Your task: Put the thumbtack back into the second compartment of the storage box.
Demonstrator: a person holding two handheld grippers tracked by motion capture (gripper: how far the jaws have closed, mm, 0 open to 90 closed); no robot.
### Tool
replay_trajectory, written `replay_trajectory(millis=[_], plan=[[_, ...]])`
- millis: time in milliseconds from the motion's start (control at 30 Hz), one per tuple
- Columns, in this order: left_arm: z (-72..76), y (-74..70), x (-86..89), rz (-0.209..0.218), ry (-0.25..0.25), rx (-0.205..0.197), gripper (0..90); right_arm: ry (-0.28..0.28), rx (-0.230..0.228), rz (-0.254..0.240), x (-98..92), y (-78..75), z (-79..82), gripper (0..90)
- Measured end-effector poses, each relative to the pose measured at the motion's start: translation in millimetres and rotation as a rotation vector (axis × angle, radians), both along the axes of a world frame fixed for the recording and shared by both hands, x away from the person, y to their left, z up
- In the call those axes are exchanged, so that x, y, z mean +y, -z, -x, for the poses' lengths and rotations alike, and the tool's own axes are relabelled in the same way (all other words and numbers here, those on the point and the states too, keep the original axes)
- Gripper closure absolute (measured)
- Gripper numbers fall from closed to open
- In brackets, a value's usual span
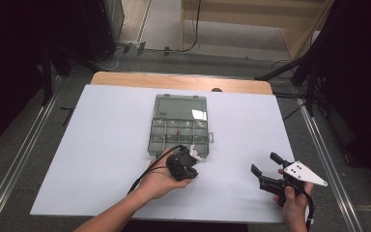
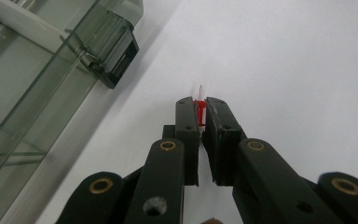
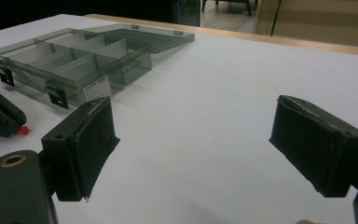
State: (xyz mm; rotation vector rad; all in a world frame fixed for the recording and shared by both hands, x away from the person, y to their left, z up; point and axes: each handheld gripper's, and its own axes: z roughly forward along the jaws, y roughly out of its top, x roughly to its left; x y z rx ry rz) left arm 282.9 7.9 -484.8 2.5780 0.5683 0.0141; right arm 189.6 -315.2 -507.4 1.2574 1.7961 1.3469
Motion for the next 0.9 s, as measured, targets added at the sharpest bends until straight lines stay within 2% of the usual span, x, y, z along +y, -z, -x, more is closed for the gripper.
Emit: replay_trajectory(millis=[900], plan=[[-9.5,-16.6,17.4,0.027,-0.02,-0.02,83.9,-0.001,-0.001,0.003,0.3,-0.2,0.1,14.2]])
